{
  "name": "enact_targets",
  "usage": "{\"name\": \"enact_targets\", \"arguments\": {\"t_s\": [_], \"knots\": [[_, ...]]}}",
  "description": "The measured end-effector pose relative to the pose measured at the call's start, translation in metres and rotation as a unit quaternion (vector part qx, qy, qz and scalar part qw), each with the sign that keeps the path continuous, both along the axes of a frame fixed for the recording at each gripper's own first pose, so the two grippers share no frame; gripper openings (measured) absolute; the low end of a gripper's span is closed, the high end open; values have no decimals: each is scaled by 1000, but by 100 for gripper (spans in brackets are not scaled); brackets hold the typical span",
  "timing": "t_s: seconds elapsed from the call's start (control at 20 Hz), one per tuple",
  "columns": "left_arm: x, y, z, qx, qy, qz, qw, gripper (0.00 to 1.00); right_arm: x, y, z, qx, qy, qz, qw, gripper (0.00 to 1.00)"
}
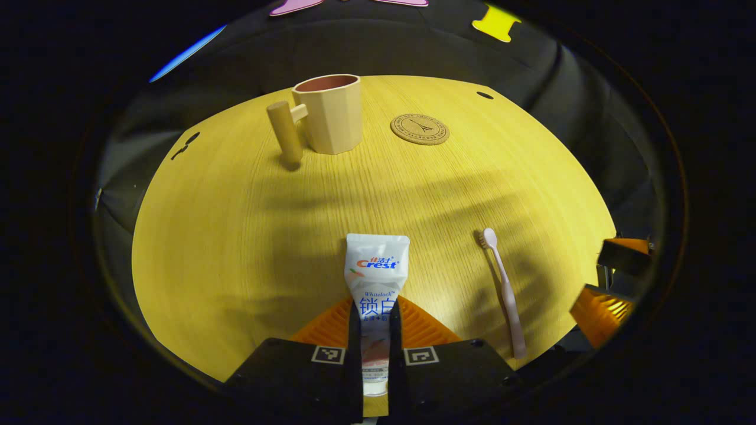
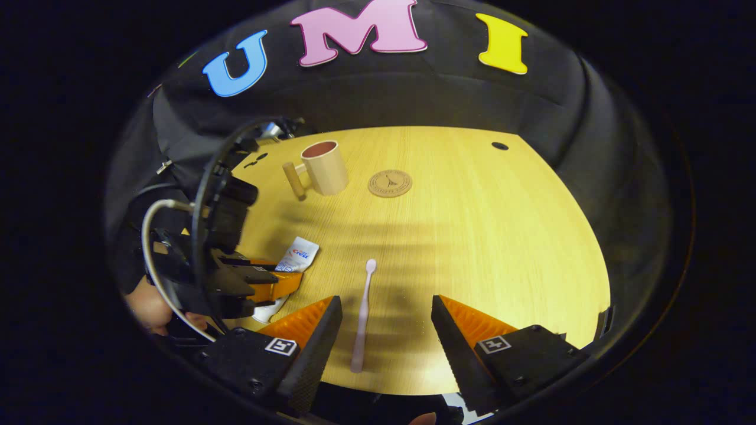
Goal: Put the toothbrush and toothpaste on the desktop into the cup, then pick up the cup and place it on the coaster on the desktop.
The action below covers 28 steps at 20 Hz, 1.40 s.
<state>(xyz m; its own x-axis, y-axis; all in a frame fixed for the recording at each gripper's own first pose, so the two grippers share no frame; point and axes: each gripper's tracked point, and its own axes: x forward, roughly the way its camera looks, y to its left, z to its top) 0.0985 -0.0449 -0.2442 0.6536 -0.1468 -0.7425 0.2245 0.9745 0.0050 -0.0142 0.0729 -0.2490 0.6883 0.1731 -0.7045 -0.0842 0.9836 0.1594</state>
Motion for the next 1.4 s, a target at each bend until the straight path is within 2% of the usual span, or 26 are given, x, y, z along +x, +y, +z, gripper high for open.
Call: {"name": "enact_targets", "arguments": {"t_s": [0.15,0.2,0.25,0.35,0.4,0.6,0.7,0.75,0.8,0.85,0.9,0.95,1.0,1.05,1.1,1.2,1.4], "knots": [[-14,18,19,-26,-18,4,999,21,2,14,-18,-1,25,5,1000,83],[-18,24,24,-33,-21,7,999,21,4,18,-24,-2,34,7,999,83],[-22,29,28,-41,-26,9,999,21,7,22,-31,-5,43,8,999,99],[-33,44,37,-52,-34,18,998,22,9,30,-44,-13,60,15,998,96],[-39,51,39,-59,-36,22,997,21,12,33,-51,-18,68,17,997,81],[-56,75,45,-70,-45,41,996,21,20,32,-70,-44,97,5,994,73],[-62,83,42,-69,-45,48,995,22,19,30,-76,-53,115,-2,992,66],[-66,88,41,-71,-44,53,995,22,27,30,-78,-56,107,-4,993,60],[-68,91,39,-74,-44,58,995,22,26,31,-75,-54,110,-3,992,63],[-70,94,38,-77,-44,63,994,22,27,31,-76,-54,113,-4,992,35],[-74,96,38,-81,-44,67,993,21,27,29,-75,-54,113,-8,992,33],[-75,97,38,-84,-46,71,993,22,25,29,-75,-53,113,-11,992,19],[-77,98,38,-86,-48,73,992,17,27,29,-74,-49,107,-16,993,11],[-79,98,39,-88,-50,76,992,17,27,29,-77,-46,107,-20,993,9],[-79,97,39,-90,-54,77,992,22,27,30,-74,-43,100,-21,994,9],[-80,94,44,-95,-62,78,991,21,26,29,-74,-30,91,-16,995,7],[-72,82,73,-127,-95,79,984,22,34,33,-45,57,33,-33,997,7]]}}
